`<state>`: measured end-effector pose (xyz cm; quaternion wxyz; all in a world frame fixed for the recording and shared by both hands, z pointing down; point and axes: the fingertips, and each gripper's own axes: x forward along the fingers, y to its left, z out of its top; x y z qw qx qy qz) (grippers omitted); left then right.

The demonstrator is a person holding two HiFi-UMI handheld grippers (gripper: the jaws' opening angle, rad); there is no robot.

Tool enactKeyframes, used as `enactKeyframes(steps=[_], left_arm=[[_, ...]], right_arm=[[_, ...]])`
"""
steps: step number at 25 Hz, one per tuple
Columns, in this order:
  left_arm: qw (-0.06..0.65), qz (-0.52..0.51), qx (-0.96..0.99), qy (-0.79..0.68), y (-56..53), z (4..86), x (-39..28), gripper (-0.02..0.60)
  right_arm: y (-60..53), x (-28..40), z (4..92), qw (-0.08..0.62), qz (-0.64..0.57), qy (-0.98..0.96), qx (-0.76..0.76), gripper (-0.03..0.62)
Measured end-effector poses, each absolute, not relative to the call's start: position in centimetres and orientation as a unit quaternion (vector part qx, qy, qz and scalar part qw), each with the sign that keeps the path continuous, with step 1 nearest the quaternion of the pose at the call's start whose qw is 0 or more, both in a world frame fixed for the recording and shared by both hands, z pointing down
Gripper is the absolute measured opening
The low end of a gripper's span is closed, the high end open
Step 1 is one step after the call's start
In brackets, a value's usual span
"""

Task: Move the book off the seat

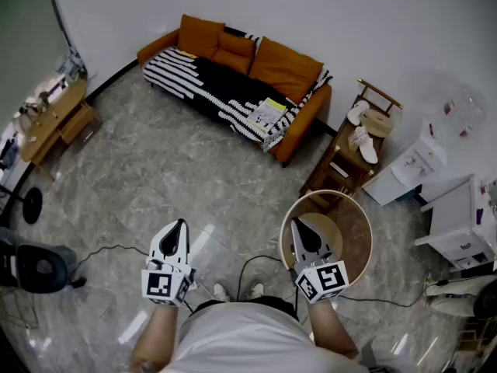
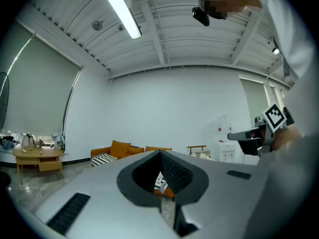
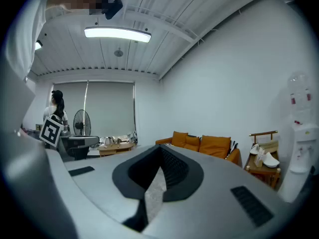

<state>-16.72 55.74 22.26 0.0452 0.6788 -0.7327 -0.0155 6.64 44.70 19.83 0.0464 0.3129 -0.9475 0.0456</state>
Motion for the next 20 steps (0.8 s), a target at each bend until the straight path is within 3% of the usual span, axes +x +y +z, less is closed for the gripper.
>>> enactKeyframes(steps=[20], left_arm=[[0.092, -0.018, 0.687, -0.72, 57.4, 25.8, -21.5, 0.017]], right_arm=[[46.1, 3.6, 20.7, 0.046, 0.056, -0.935, 0.348, 0.021]])
